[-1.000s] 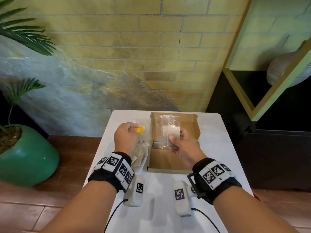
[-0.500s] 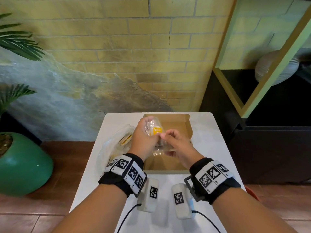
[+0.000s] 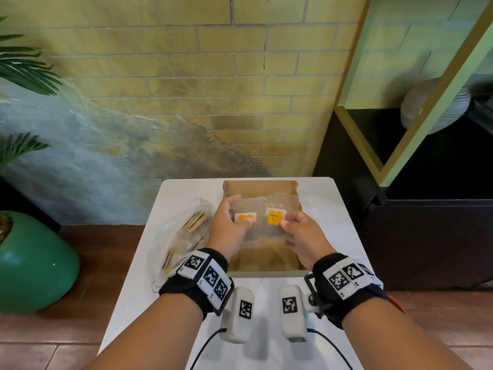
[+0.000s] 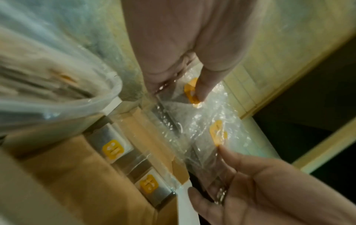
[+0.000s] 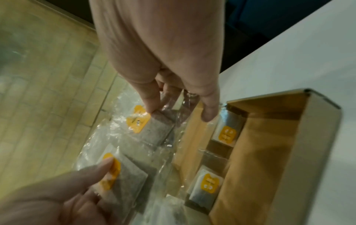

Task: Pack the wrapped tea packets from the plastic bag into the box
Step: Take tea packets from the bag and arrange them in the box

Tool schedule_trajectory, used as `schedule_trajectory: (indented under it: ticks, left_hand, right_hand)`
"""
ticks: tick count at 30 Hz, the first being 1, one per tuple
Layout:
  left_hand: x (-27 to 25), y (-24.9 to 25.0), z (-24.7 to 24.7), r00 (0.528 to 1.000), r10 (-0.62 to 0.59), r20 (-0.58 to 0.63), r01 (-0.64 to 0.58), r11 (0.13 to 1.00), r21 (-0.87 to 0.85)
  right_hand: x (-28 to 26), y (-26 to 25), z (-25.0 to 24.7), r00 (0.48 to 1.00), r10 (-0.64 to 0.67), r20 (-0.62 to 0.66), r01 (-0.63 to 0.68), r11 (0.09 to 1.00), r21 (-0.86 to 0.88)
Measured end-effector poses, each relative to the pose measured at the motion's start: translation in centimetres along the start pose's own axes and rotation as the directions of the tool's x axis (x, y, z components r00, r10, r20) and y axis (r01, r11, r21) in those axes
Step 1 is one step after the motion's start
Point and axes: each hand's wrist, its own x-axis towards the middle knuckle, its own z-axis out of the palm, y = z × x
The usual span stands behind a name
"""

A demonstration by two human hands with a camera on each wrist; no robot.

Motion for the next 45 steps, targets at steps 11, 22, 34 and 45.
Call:
schedule_trajectory:
  ticks: [11, 22, 34, 45]
  left_hand:
    - [0.1, -4.9, 1.1, 0.978, -0.181, 0.102, 0.17, 0.979, 0.11]
    - [0.4, -7.1, 1.6, 0.965, -0.245, 0.096, 0.213, 0.942, 0.26]
    - [0.8, -7.2, 1.5, 0.994, -0.104, 0.027, 0.074, 0.849, 0.523]
    - [3.8, -1.7, 0.4, 0.978, 0.205, -0.018, -0.156, 0.795, 0.586]
  right_hand:
    - [0.8, 3.9, -1.1, 0.999, 0.01, -0.047, -0.015, 0.993, -0.121]
    - [1.7, 5.6, -1.3, 0.999, 0.037, -0.007, -0.036, 0.887, -0.46]
    - [2.4, 5.8, -2.2, 0.999, -0.013, -0.044, -0.018, 0.78, -0.625]
    - [3.6, -0.2, -2.8, 0.974, -0.223, 0.044, 0.152, 0.493, -0.857]
